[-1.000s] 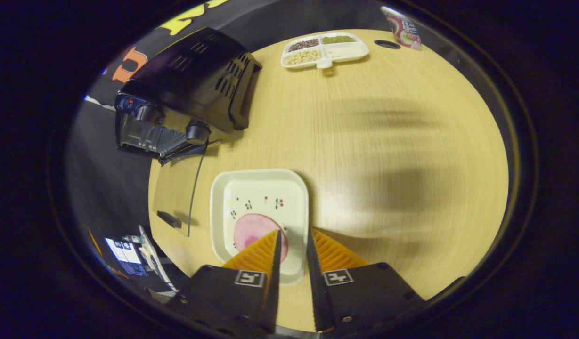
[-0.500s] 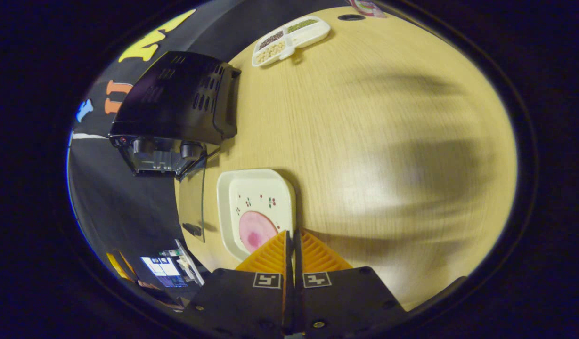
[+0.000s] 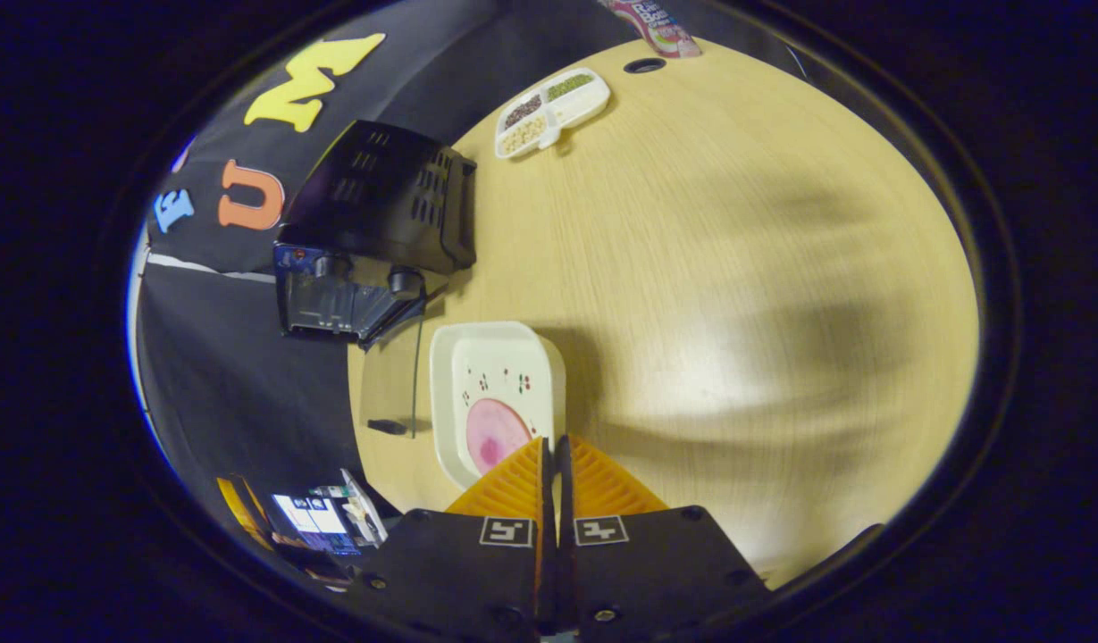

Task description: Open the electric oven with the left hand, put the food in, and close the electric oven.

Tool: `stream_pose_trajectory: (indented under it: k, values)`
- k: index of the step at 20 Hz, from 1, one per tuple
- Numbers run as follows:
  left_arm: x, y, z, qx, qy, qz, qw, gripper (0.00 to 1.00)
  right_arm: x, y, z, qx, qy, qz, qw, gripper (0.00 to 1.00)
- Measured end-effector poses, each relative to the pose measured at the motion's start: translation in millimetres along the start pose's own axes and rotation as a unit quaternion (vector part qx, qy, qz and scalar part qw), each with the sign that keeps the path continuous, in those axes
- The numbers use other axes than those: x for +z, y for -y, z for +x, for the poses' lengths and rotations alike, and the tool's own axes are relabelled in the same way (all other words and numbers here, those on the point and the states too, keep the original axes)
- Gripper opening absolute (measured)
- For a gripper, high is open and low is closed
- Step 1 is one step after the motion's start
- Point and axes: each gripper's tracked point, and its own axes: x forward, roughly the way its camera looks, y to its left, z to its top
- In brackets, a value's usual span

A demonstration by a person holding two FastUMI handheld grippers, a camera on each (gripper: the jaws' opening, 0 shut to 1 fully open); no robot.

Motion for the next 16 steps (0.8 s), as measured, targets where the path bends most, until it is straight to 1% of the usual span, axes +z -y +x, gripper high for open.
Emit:
stream_pose_trajectory:
  k: [1,2,3,4,6,7,11,12,15,16]
  values:
    - [1.2,-2.1,-3.7,0.0,0.003,-0.003,1.0,0.95,-8.1,-5.8,-7.4,0.005,0.002,-0.003,1.0,0.01]
    - [1.1,-3.6,-6.7,-0.002,0.004,-0.005,1.0,0.95,-12.9,-12.4,-12.2,0.009,0.005,-0.007,1.0,0.0]
    - [0.3,-6.9,-10.1,-0.004,0.004,-0.006,1.0,0.94,-17.1,-20.3,-16.3,0.013,0.009,-0.012,1.0,0.04]
    - [-0.3,-12.7,-13.6,-0.002,0.004,-0.006,1.0,0.94,-19.0,-29.8,-18.8,0.015,0.018,-0.016,1.0,0.0]
    - [-1.6,-23.8,-21.4,0.004,0.004,-0.006,1.0,0.95,-26.5,-47.3,-16.1,0.019,0.023,-0.021,0.999,0.0]
    - [-1.4,-29.1,-25.2,0.006,0.003,-0.007,1.0,0.94,-33.5,-57.0,-13.7,0.024,0.02,-0.022,0.999,0.04]
    - [1.3,-51.9,-35.9,0.017,0.007,-0.005,1.0,0.94,-55.5,-96.0,12.1,0.037,0.008,-0.024,0.999,0.04]
    - [1.4,-56.6,-40.8,0.018,0.007,-0.004,1.0,0.95,-59.2,-105.9,21.6,0.039,0.006,-0.026,0.999,0.0]
    - [2.0,-69.6,-48.7,0.024,0.009,0.002,1.0,0.95,-71.0,-134.5,47.8,0.045,-0.002,-0.024,0.999,0.01]
    - [2.8,-73.8,-51.9,0.027,0.01,0.004,1.0,0.94,-72.6,-142.8,57.9,0.045,-0.001,-0.022,0.999,0.04]
